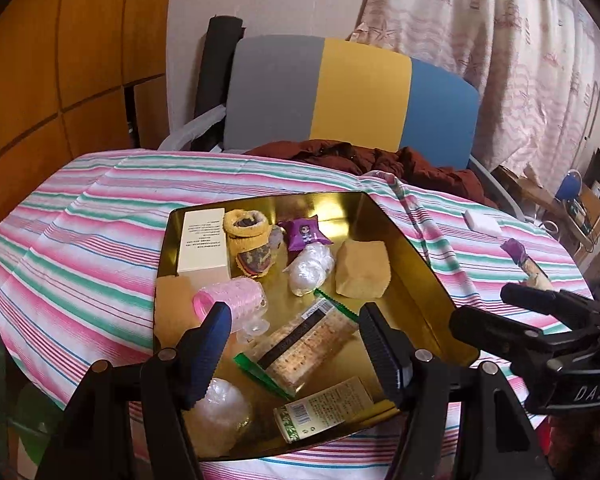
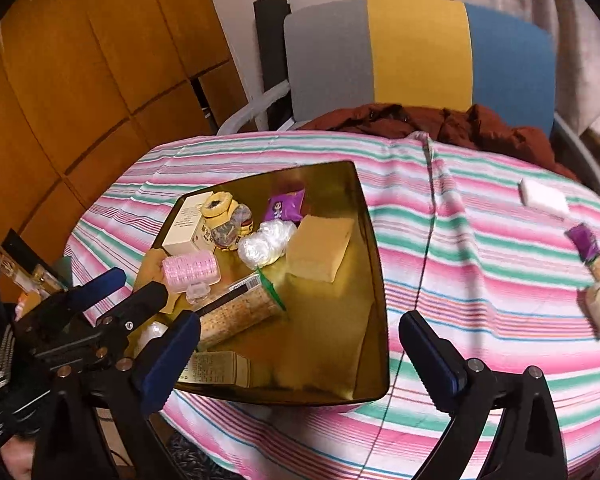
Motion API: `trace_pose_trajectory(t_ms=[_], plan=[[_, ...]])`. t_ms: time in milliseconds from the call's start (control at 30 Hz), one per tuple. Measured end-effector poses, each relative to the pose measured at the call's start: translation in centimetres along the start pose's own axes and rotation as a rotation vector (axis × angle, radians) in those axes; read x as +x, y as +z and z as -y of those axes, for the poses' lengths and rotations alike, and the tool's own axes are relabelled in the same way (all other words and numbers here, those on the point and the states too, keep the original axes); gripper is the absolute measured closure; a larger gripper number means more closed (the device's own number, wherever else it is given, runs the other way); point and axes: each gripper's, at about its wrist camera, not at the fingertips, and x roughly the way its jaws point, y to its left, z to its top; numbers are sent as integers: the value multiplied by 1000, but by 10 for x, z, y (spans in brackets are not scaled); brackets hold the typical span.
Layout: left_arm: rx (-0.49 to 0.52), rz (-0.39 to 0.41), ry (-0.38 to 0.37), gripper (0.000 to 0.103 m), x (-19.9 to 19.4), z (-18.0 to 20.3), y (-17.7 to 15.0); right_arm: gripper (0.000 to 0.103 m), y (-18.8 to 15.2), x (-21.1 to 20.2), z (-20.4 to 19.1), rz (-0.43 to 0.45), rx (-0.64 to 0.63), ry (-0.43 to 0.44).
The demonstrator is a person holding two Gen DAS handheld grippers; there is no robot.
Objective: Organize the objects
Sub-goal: 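Withdraw both open tools from the tray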
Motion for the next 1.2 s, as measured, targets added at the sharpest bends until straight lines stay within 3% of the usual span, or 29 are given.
trace_pose_trajectory(t_ms=[600,1200], plan=[[49,-6,25,36,0,15,-3,0,-7,-8,16,42,-33,-123],[91,-56,-15,36,14,33,-10,0,-7,2,60,-34,-10,-201]])
